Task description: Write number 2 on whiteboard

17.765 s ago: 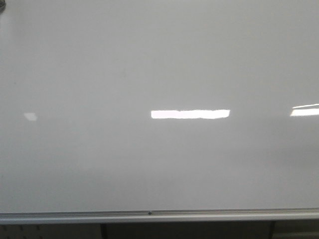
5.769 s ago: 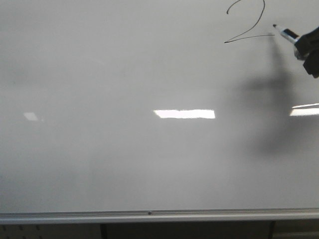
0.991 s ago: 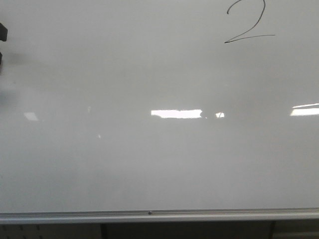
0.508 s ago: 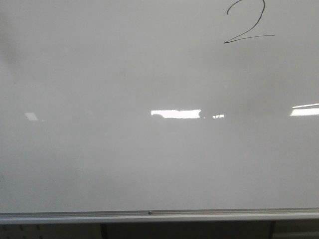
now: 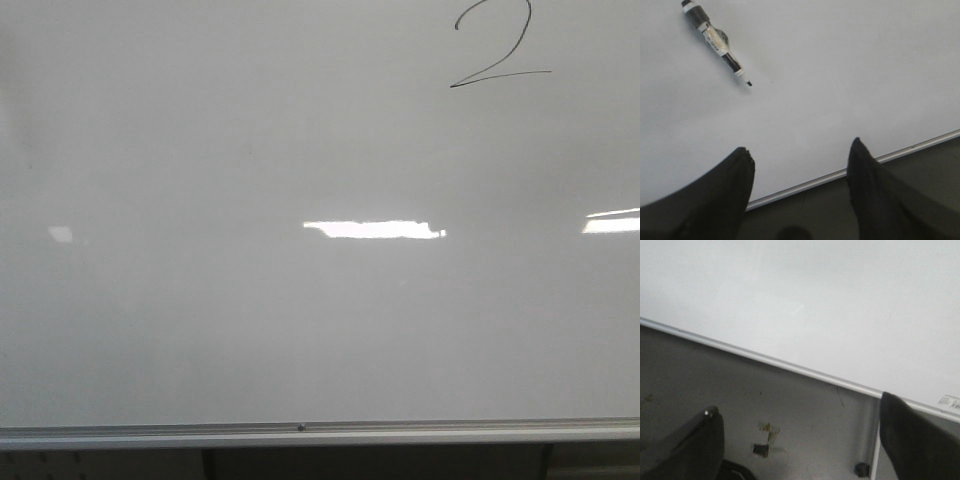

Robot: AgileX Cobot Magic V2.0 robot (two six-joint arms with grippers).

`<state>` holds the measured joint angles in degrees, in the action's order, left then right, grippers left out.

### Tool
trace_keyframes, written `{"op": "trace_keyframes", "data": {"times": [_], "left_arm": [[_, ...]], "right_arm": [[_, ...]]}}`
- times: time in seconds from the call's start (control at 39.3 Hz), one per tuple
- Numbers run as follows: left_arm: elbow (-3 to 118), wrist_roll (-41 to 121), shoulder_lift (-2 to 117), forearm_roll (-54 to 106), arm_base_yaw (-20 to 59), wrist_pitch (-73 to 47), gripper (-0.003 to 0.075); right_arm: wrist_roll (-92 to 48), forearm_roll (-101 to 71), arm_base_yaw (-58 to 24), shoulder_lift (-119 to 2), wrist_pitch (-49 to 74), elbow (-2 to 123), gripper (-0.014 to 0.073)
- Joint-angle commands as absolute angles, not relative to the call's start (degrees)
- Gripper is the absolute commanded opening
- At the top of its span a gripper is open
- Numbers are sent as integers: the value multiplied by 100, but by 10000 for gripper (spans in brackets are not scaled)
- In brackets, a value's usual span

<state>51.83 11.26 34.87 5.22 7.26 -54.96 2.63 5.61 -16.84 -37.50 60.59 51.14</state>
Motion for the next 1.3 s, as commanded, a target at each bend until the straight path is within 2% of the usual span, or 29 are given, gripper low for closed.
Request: {"op": "trace_keyframes", "data": {"times": [0.0, 0.08, 0.43, 0.53, 0.81, 0.91, 1.27], "left_arm": [[5293, 194, 3272, -429, 854, -5405, 408], [5209, -351, 3089, -742, 841, -5347, 408], [5006, -351, 2956, -691, 841, -5021, 393], [4979, -351, 2956, -691, 841, -4952, 311], [4979, -351, 2956, -583, 841, -4902, 7], [4979, -351, 2956, -402, 841, -4889, -20], [4979, -351, 2956, -353, 841, -4900, -20]], "right_arm": [[301, 709, -1637, -3374, 5562, 5230, 646], [301, 687, -1637, -3170, 5441, 5137, 646], [301, 693, -1637, -3018, 5293, 5046, 628], [301, 693, -1637, -3024, 5293, 5046, 524], [301, 693, -1637, -3024, 5293, 5046, 37], [301, 693, -1637, -3024, 5293, 5046, -74], [301, 673, -1637, -3024, 5352, 5038, -69]]}}
